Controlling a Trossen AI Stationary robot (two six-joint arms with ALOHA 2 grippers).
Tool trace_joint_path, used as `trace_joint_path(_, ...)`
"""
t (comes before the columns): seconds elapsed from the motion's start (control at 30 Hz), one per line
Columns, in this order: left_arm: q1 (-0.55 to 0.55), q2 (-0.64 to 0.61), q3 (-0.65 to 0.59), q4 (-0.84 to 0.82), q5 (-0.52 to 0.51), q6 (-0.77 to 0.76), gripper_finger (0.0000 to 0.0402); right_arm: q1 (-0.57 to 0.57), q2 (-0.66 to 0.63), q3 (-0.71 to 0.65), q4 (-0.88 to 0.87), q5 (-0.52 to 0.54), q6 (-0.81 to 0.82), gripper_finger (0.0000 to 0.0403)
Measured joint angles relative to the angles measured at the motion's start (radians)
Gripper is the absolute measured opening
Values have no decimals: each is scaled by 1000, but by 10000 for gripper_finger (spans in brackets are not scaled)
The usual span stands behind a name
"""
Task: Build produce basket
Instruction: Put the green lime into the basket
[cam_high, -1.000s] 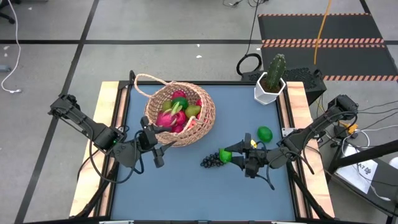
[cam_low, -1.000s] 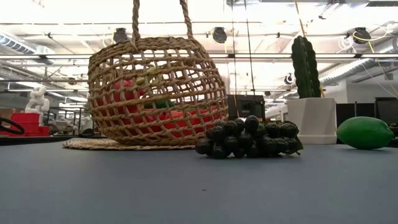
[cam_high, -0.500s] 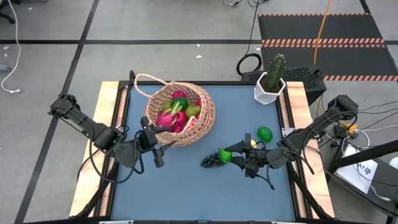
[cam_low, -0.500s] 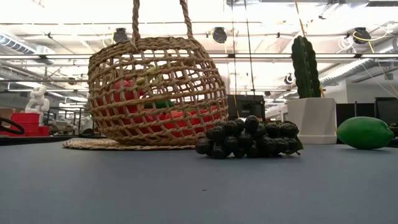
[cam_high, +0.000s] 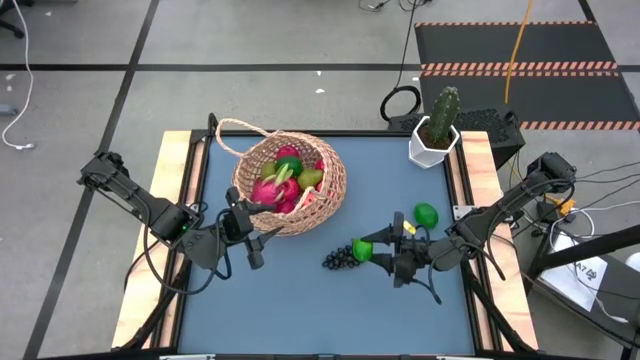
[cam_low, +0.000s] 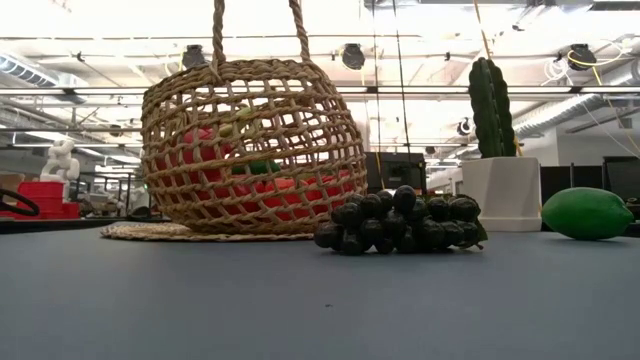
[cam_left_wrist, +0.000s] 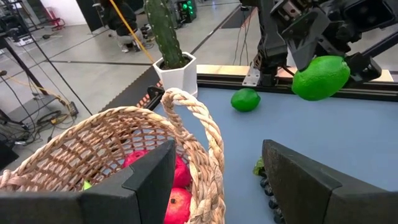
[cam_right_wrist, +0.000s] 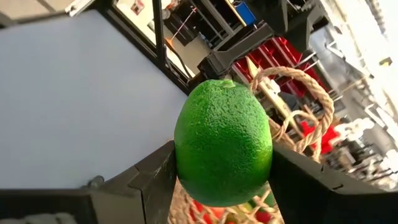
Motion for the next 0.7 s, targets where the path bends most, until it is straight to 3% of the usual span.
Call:
trace_joint_path(0.23,0,0,0,-1,0,0,239,0,0,0,0,0,182,222)
trace_joint_path(0.7,0,0,0,-3,0,0,239,0,0,0,0,0,743,222)
